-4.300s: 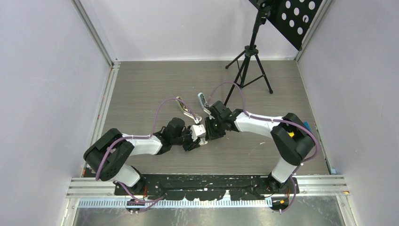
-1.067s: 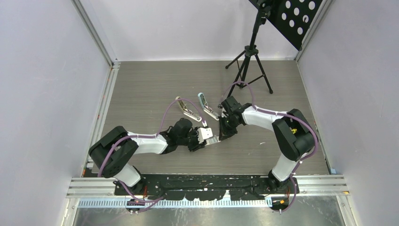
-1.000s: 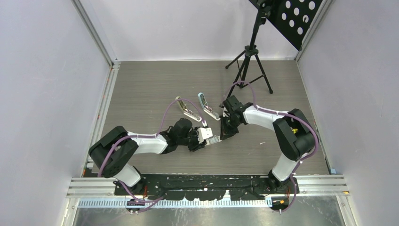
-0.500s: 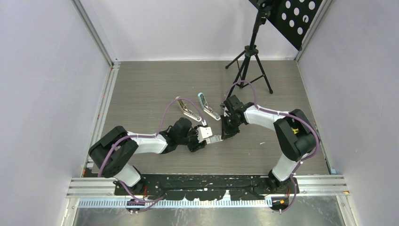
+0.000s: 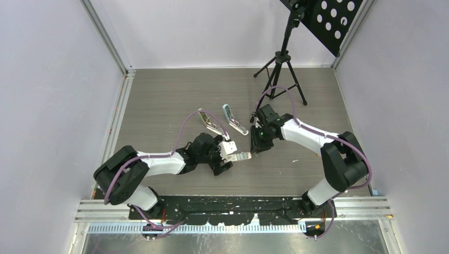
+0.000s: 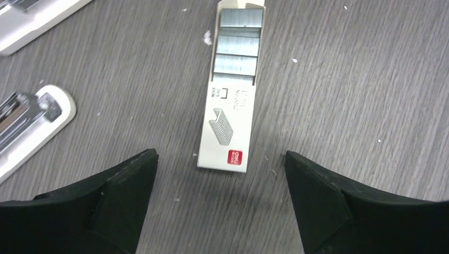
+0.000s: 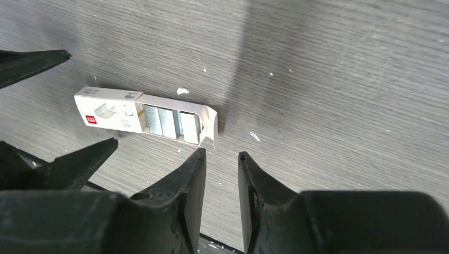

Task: Load the staples into the stapler

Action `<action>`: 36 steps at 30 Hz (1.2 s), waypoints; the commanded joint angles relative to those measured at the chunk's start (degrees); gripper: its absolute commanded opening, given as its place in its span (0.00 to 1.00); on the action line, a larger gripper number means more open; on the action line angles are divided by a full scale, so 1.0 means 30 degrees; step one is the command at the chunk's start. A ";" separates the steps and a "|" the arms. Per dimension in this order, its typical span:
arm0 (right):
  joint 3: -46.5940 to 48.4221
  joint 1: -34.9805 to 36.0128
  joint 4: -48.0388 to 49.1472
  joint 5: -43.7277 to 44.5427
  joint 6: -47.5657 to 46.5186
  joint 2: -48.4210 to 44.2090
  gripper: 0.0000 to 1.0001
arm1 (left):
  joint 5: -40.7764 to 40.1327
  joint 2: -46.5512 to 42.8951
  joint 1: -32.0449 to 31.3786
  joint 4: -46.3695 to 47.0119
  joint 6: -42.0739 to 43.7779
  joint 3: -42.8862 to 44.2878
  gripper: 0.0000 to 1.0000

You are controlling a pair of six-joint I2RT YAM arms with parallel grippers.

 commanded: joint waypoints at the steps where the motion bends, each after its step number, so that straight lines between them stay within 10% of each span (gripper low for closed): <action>1: 0.0918 0.0656 -0.0426 0.1887 0.0608 -0.1709 0.35 | -0.2027 -0.2124 0.0038 -0.0267 -0.1430 -0.0224 0.98; 14: 0.2096 0.4636 -0.0179 0.7324 0.2064 -0.0277 0.37 | -1.1596 -1.0054 0.0094 -0.9374 -0.7616 0.3670 1.00; 21: 0.2857 0.5156 -0.0369 0.7878 0.2195 0.1340 0.31 | -1.3899 -1.1866 0.0490 -1.6213 -0.6287 0.7874 1.00; 36: 0.3026 0.5634 -0.0516 0.7957 0.2659 0.2285 0.25 | -1.5352 -1.2299 0.0921 -1.4666 -0.3790 0.5821 0.99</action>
